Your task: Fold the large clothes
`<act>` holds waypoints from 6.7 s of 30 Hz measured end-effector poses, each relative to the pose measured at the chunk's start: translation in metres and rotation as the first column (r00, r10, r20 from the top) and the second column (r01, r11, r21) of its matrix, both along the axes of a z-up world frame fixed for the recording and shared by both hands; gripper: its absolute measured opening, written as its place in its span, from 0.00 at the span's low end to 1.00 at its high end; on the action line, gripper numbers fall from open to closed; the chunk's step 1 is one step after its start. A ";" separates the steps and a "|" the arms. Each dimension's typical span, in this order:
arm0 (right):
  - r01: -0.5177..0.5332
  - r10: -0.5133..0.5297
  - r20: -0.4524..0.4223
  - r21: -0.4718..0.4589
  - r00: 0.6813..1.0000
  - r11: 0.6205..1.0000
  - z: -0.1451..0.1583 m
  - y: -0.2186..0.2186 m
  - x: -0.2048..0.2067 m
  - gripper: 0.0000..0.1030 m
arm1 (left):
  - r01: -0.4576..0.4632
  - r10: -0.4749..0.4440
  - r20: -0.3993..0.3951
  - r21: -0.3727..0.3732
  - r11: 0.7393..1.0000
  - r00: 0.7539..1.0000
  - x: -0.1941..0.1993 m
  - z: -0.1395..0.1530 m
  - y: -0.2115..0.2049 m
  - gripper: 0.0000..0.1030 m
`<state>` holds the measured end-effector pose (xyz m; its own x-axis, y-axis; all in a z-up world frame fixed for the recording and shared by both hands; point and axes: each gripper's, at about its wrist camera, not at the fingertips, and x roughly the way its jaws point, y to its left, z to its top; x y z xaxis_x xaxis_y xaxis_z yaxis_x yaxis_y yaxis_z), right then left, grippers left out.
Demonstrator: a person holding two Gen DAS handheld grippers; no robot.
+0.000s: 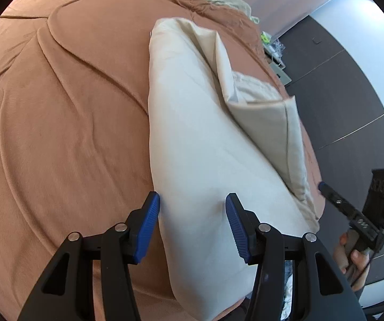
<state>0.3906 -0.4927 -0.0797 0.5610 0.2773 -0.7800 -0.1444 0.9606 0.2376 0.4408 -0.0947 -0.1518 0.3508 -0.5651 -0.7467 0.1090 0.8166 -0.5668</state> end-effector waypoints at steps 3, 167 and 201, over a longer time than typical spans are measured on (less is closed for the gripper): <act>-0.087 0.087 -0.010 -0.071 0.996 0.994 -0.002 0.028 0.016 0.61 | -0.002 0.002 0.013 -0.016 1.000 1.000 0.005 0.006 0.006 0.51; -0.554 0.402 0.445 0.293 0.800 0.779 0.271 0.191 -0.172 0.14 | -0.378 0.353 0.686 -0.123 0.918 0.636 -0.334 0.331 0.200 0.16; -0.810 0.708 0.402 0.190 0.580 0.555 0.272 0.556 -0.147 0.14 | -0.669 0.478 0.728 -0.035 0.743 0.492 -0.340 0.348 0.506 0.16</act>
